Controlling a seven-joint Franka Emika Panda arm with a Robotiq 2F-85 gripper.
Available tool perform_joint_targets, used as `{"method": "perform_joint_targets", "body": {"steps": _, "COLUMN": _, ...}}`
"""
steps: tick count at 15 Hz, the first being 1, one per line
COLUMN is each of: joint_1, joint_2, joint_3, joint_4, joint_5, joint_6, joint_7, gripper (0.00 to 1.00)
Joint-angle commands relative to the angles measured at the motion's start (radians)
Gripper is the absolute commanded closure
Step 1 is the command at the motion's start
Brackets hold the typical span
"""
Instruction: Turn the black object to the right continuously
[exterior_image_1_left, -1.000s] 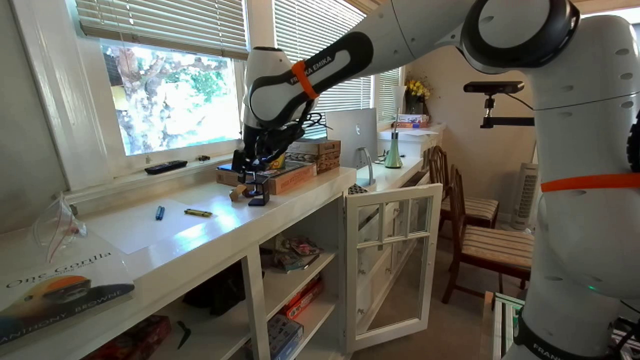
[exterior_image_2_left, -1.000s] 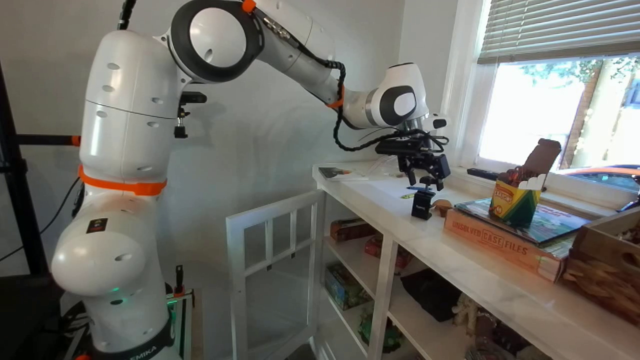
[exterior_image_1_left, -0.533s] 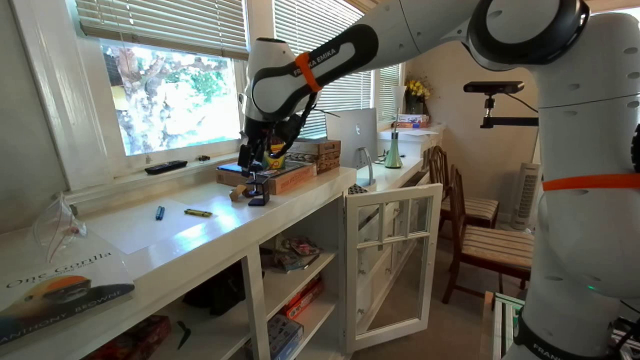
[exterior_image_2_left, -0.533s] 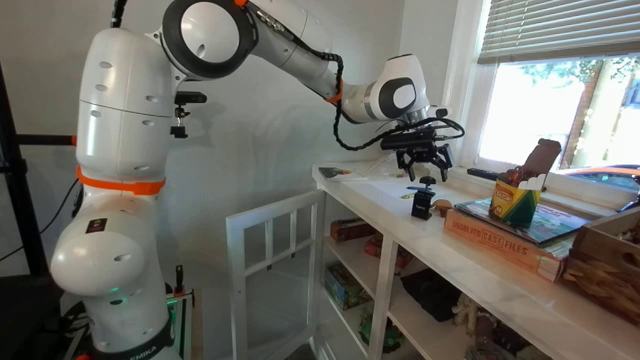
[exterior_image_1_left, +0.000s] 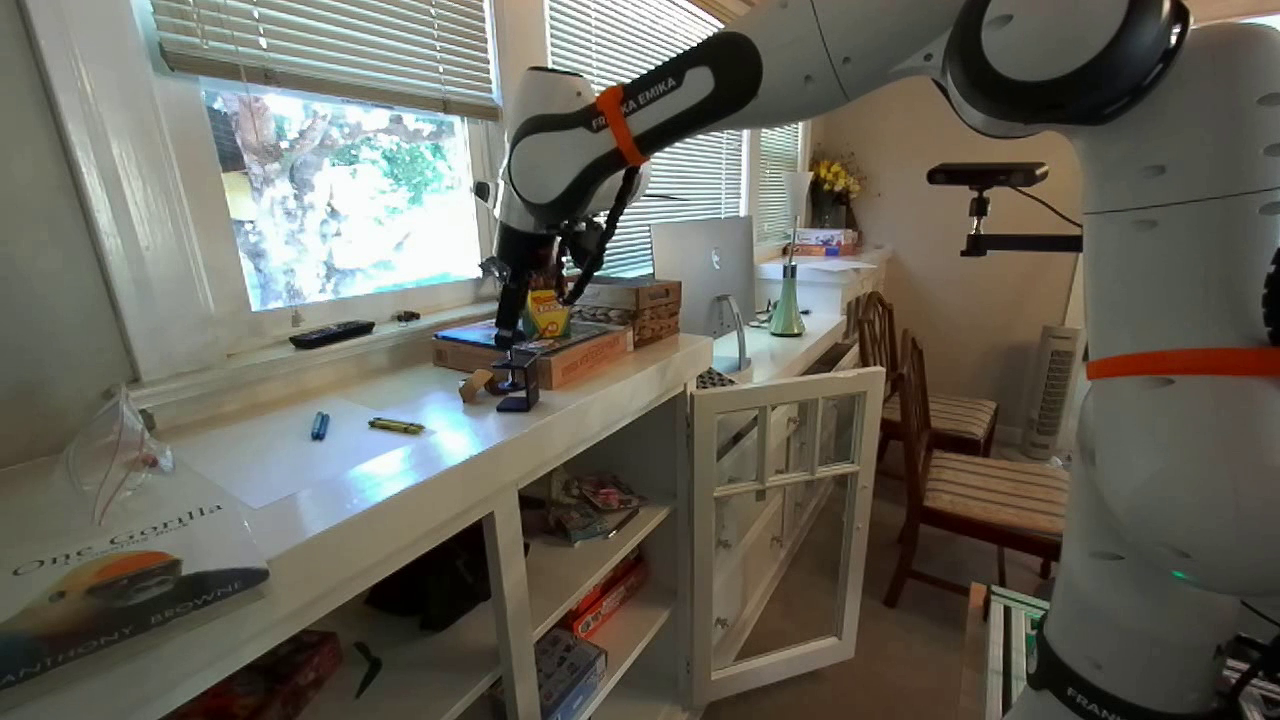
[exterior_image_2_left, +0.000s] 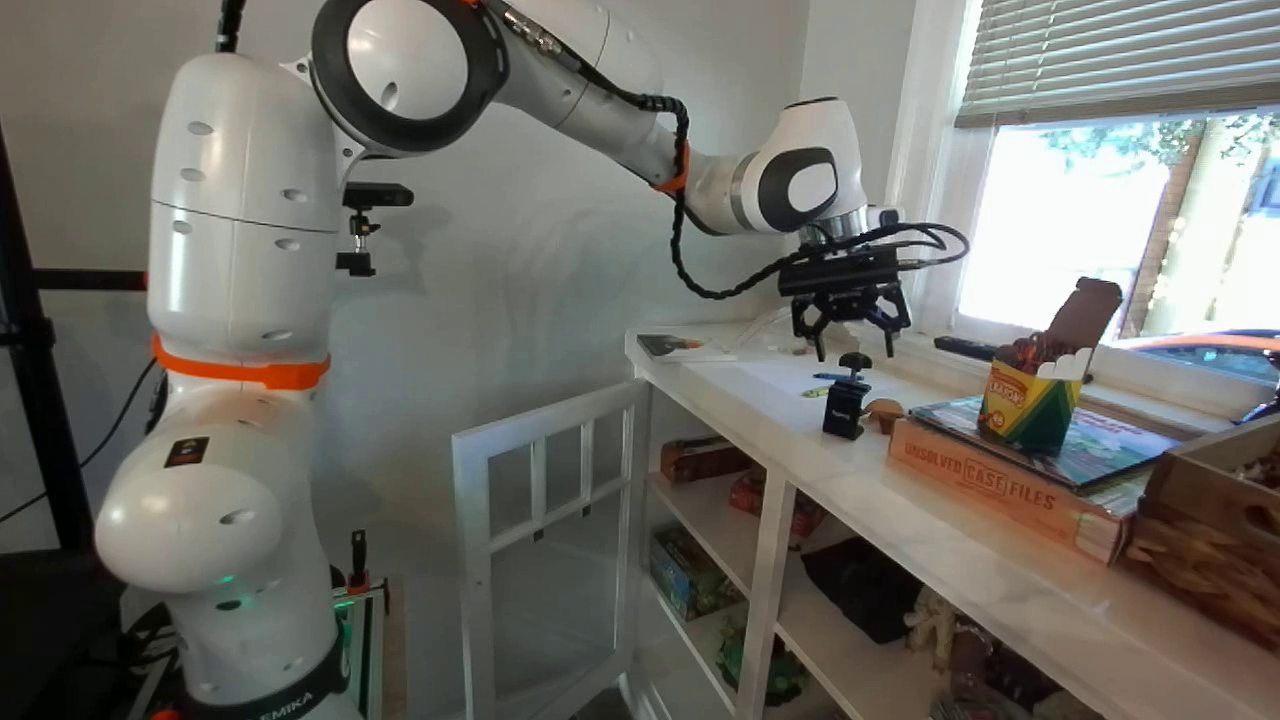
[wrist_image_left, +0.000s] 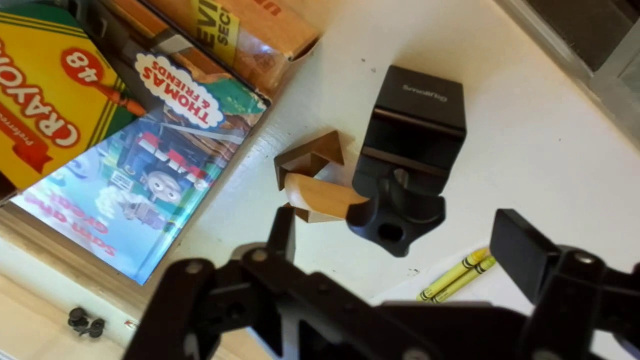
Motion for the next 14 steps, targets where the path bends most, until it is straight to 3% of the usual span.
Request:
{"method": "perform_joint_targets", "body": {"steps": 1, "joint_1": -0.029, "joint_2": -0.009, "joint_3": 0.015, "joint_4": -0.003, "joint_5": 0.079, "joint_6": -0.055, "joint_7": -0.152, "gripper": 0.0}}
{"method": "perform_joint_targets", "body": {"steps": 6, "joint_1": -0.036, "joint_2": -0.001, "joint_3": 0.01, "joint_4": 0.003, "joint_5": 0.105, "joint_6": -0.077, "joint_7": -0.264, "gripper": 0.0}}
{"method": "perform_joint_targets", "body": {"steps": 7, "joint_1": -0.036, "joint_2": 0.001, "joint_3": 0.009, "joint_4": 0.002, "joint_5": 0.108, "joint_6": -0.078, "joint_7": -0.278, "gripper": 0.04}}
{"method": "perform_joint_targets", "body": {"steps": 9, "joint_1": -0.036, "joint_2": 0.004, "joint_3": 0.01, "joint_4": 0.0, "joint_5": 0.117, "joint_6": -0.068, "joint_7": -0.307, "gripper": 0.29}}
{"method": "perform_joint_targets", "body": {"steps": 10, "joint_1": -0.036, "joint_2": 0.005, "joint_3": 0.011, "joint_4": -0.002, "joint_5": 0.123, "joint_6": -0.063, "joint_7": -0.319, "gripper": 0.3}}
{"method": "perform_joint_targets", "body": {"steps": 14, "joint_1": -0.037, "joint_2": 0.01, "joint_3": 0.013, "joint_4": -0.006, "joint_5": 0.15, "joint_6": -0.038, "joint_7": -0.354, "gripper": 0.61}}
